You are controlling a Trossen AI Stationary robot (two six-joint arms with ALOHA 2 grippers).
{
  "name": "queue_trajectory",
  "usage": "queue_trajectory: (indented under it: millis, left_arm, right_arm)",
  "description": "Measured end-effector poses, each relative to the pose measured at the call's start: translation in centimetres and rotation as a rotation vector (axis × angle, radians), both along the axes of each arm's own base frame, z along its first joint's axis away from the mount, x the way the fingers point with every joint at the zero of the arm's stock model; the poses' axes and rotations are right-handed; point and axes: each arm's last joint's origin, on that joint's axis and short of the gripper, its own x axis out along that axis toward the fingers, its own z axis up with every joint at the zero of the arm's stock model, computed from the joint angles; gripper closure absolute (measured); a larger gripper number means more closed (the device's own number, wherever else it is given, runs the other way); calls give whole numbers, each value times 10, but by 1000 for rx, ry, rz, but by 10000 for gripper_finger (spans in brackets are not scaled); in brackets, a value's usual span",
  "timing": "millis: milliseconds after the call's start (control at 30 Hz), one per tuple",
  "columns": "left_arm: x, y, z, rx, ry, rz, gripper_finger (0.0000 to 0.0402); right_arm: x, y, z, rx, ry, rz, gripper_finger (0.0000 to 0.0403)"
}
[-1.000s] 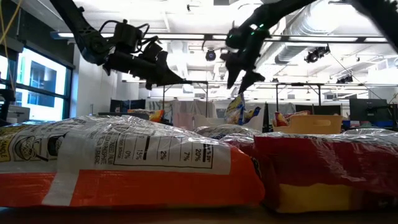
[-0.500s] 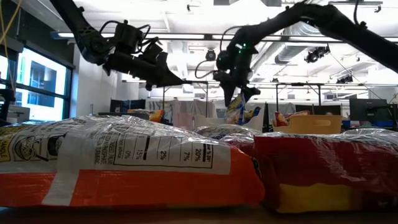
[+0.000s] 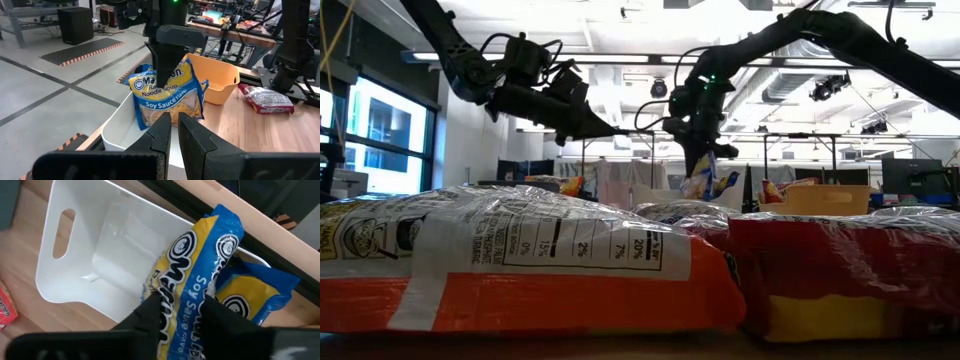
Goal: Sort Maruchan noodles
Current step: Put the top blue noodle pack into the white bin
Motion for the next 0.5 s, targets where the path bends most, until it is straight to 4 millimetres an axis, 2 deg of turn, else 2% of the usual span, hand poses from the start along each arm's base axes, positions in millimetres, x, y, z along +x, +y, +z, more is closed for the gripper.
queue_trajectory:
  millis: [267, 500]
  left_arm:
    - [0, 0, 0, 0, 0, -1, 378]
    - [0, 0, 0, -2, 2, -1, 378]
  right_arm:
    - [-4, 1, 5, -3, 3, 16, 384]
    - [-13, 14, 49, -164, 4, -20, 401]
